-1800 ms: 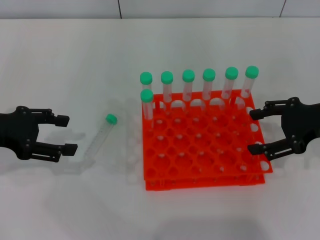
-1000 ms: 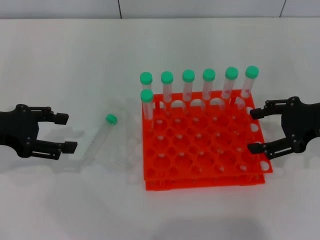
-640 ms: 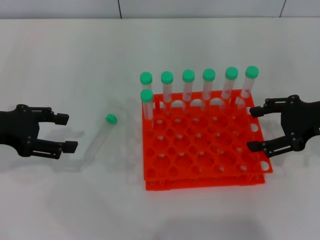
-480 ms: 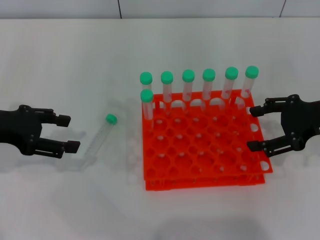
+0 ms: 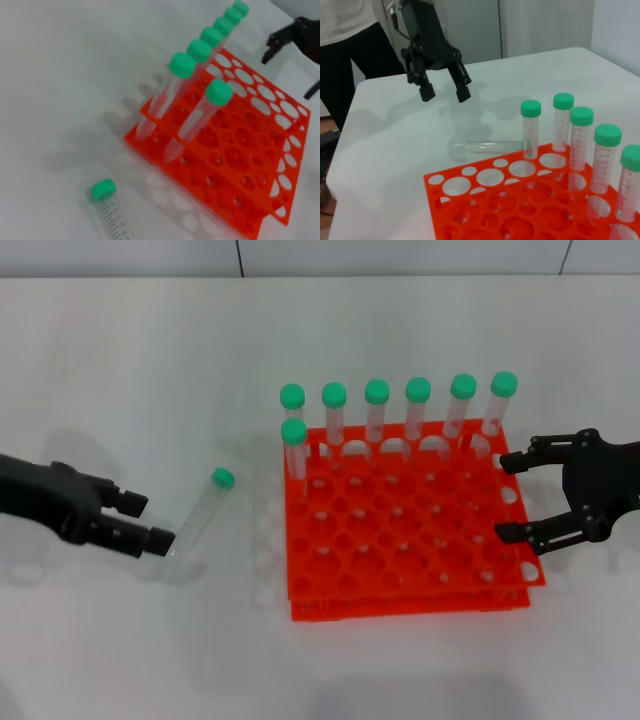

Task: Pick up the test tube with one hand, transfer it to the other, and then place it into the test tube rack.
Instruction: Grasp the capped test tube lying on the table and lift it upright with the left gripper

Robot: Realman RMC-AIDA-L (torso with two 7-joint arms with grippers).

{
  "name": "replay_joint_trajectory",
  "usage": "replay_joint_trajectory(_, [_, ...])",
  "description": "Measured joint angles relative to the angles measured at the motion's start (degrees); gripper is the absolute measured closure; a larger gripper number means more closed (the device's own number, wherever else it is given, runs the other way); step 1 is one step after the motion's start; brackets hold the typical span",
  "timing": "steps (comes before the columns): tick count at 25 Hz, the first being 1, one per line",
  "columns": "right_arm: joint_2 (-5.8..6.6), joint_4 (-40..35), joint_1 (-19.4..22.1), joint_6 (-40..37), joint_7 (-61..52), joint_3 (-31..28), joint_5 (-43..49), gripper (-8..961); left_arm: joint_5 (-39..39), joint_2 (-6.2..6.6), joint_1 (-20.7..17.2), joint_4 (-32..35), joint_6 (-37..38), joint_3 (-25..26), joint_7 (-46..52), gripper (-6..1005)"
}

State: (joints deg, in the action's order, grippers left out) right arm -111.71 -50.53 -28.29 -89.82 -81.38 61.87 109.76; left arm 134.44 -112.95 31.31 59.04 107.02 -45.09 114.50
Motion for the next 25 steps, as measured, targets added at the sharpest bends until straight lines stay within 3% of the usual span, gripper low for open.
replay_joint_trajectory(7, [0.00, -0.05, 0.00, 0.00, 0.10, 0.01, -0.01, 83, 3.74, 0.76, 3.17, 0.58, 0.32, -0.52, 15.75, 169])
replay_joint_trajectory(15, [-0.62, -0.63, -0.73, 0.00, 0.14, 0.32, 0.00, 84, 13.26, 0.98, 6.62, 0.67, 0.04, -3.68, 23.29, 169])
replay_joint_trajectory(20, [-0.71, -0.63, -0.92, 0.00, 0.17, 0.45, 0.01, 84, 15.29, 0.53, 8.28, -0.08, -1.18, -4.78, 24.93, 169])
replay_joint_trajectory(25, [-0.99, -0.63, -0.95, 0.00, 0.69, 0.52, 0.02, 83, 16.83, -0.85, 8.81, -2.34, -5.15, -8.82, 26.66, 169])
